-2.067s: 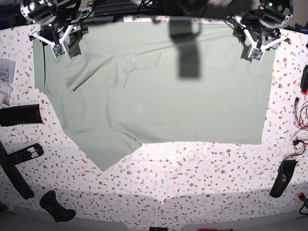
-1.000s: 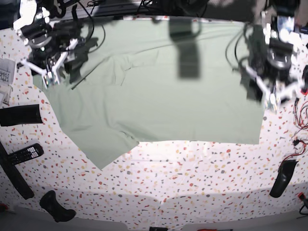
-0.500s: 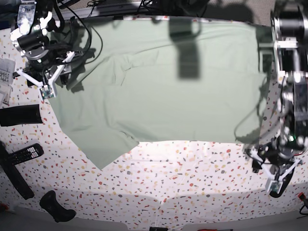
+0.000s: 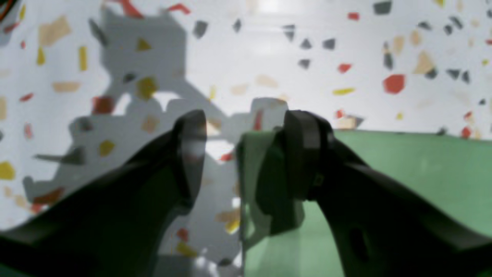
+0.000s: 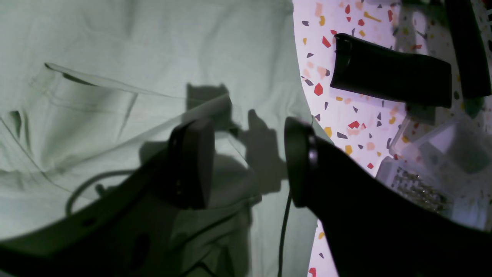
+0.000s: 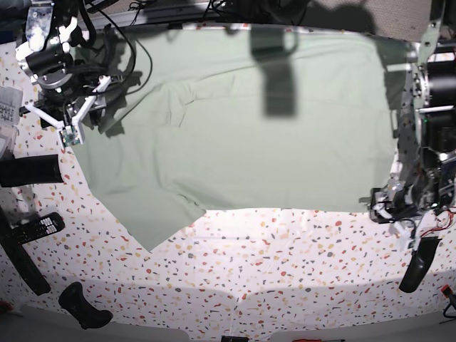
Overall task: Fold the T-shirt properly
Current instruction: 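Release the shirt and move the left gripper to the shirt's side edge, then grasp the shirt side edge with the right gripper near the hem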
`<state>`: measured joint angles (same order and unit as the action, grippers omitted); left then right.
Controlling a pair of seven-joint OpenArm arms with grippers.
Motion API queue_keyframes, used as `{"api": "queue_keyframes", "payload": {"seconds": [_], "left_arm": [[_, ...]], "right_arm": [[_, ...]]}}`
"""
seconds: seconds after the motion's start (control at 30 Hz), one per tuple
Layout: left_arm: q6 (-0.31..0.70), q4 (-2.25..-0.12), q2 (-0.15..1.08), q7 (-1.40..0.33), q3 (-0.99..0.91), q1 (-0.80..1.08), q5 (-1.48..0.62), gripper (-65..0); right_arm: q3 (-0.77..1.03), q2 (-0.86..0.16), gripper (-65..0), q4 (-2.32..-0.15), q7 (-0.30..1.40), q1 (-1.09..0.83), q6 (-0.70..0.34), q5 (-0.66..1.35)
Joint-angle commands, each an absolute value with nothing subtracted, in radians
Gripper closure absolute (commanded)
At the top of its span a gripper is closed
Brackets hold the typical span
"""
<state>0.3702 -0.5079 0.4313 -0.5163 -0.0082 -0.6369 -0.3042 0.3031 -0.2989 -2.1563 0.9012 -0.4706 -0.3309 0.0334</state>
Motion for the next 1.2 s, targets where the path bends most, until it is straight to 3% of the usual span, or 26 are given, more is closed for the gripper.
{"api": "queue_keyframes", "payload": {"seconds": [0.0, 0.33, 0.8, 0.9, 0.97, 1.17], "left_arm": [[0.369, -0.516, 0.456, -0.508, -0.012, -0.665, -0.317, -29.7], [0.468, -0.517, 0.476, -0.655, -0.012, -0.662, -0.531, -29.7], [0.502, -0.517, 0.461, -0.715, -0.012, -0.662, -0.551, -28.8], [0.502, -0.517, 0.46, -0.718, -0.012, -0.662, -0.551, -18.0], [0.502, -0.517, 0.461, -0.713, -0.012, -0.662, -0.551, -2.2], [0.502, -0.517, 0.461, -0.687, -0.012, -0.662, -0.551, 0.0]], "right_arm": [[0.308, -0.31, -28.2, -2.174, 0.882, -0.466, -0.324, 0.037], [0.308, -0.31, -28.2, -2.174, 0.88, -0.466, -0.324, 0.095], [0.308, -0.31, -28.2, -2.174, 0.876, -0.466, -0.324, 0.116], [0.308, -0.31, -28.2, -2.174, 0.871, -0.466, -0.324, 0.115], [0.308, -0.31, -28.2, -2.174, 0.855, -0.466, -0.324, 0.115], [0.308, -0.31, -28.2, -2.173, 0.674, -0.459, -0.323, 0.133]]}}
